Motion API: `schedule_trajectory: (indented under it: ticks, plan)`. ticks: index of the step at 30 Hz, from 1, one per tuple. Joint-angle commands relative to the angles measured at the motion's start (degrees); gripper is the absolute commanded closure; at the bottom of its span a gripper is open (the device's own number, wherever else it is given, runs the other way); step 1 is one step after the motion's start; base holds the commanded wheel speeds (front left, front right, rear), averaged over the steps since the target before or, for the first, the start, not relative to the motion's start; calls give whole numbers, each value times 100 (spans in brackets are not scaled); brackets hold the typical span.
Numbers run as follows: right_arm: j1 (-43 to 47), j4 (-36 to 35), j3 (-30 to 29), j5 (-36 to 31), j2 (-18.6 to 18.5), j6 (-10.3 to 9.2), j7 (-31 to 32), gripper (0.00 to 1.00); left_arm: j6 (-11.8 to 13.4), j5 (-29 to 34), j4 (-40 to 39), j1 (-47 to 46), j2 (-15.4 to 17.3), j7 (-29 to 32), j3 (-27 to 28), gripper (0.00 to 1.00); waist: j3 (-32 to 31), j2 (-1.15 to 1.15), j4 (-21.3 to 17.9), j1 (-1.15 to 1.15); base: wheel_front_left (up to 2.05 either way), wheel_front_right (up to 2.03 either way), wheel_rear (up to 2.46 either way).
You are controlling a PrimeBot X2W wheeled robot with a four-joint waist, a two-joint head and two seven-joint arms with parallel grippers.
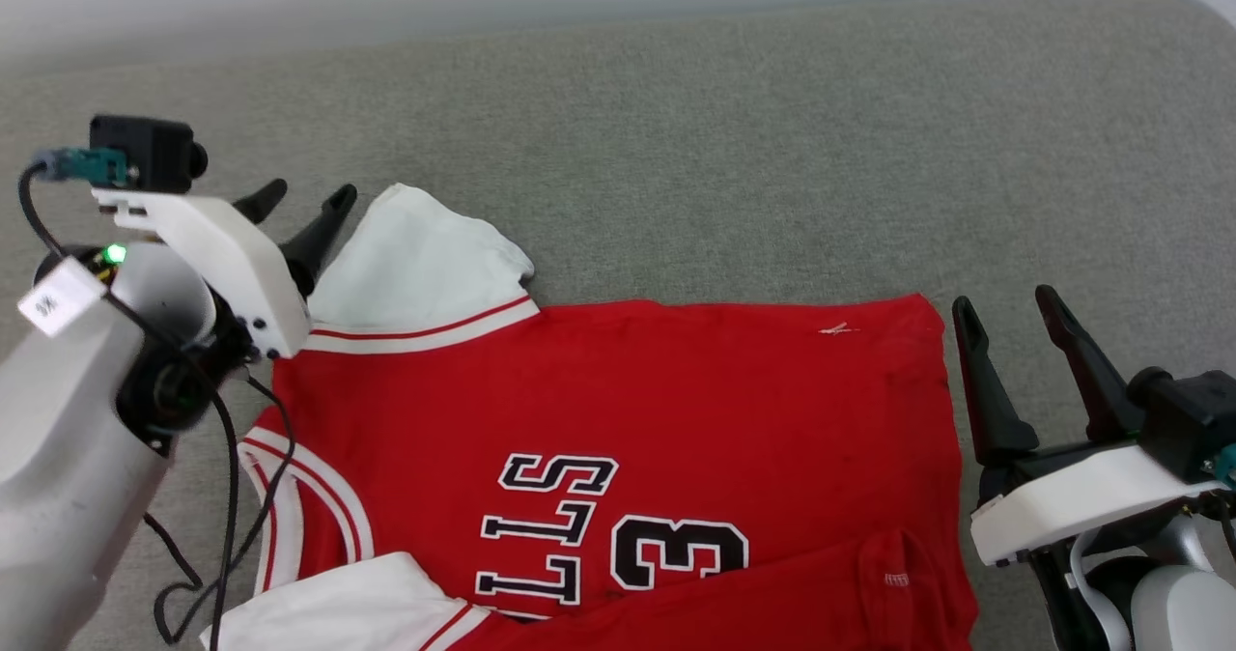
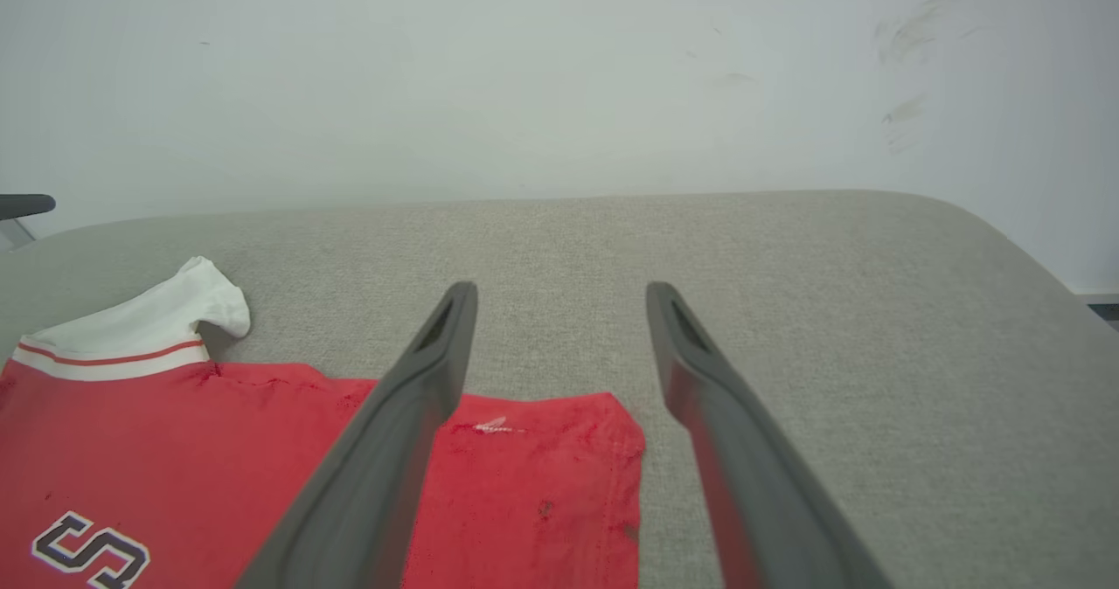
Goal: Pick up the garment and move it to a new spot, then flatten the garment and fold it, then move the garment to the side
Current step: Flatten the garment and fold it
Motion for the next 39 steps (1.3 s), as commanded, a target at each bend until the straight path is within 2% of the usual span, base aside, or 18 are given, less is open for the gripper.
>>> schedule_trajectory:
  ticks: [1, 6, 13, 18, 23, 24, 25, 26, 35, 39]
  plan:
    - [-90, 21, 28, 11, 20, -5, -31, 0, -38, -14, 51, -119, 31, 59, -8, 0, 221, 0, -197, -1, 0, 0, 0]
    - [-237, 137, 155, 104, 20, -5, -165, 0, -285, -155, 584, -751, 71, 919, -144, 0, 511, 0, -372, -1, 0, 0, 0]
    - [-359, 300, 269, 288, 20, -5, -382, 0, -414, -151, 1120, -1348, 143, 1760, -344, 0, 908, 0, -581, -1, 0, 0, 0]
    - [-392, 461, 280, 337, 19, -5, -534, 0, -507, -102, 1393, -1466, 167, 2118, -518, 0, 1027, 0, -672, -1, 0, 0, 0]
    - [-449, 614, 307, 384, 20, -5, -618, 0, -565, -256, 1626, -1270, 50, 2787, -790, 0, 1067, 0, -687, -1, 0, 0, 0]
    - [-474, 635, 295, 380, 20, -5, -631, 0, -579, -256, 1642, -1249, 32, 2875, -842, 11, 1072, 0, -684, -1, 0, 0, 0]
    - [-495, 659, 283, 390, 20, -5, -623, 0, -594, -250, 1641, -1239, 7, 2906, -880, 70, 1080, 0, -681, -1, 0, 0, 0]
    - [-509, 679, 276, 394, 20, -5, -624, 0, -600, -229, 1646, -1247, -17, 2900, -903, 100, 1089, 0, -679, -1, 0, 0, 0]
    - [-607, 811, 54, 473, 19, -5, -416, 0, -627, -80, 1703, -1514, -194, 2531, -896, 100, 991, 0, -597, -1, 0, 0, 0]
    - [-704, 949, -90, 497, 17, -5, 129, 0, -633, -69, 1666, -1566, -192, 2263, -806, 100, 801, 0, -505, -1, 0, 0, 0]
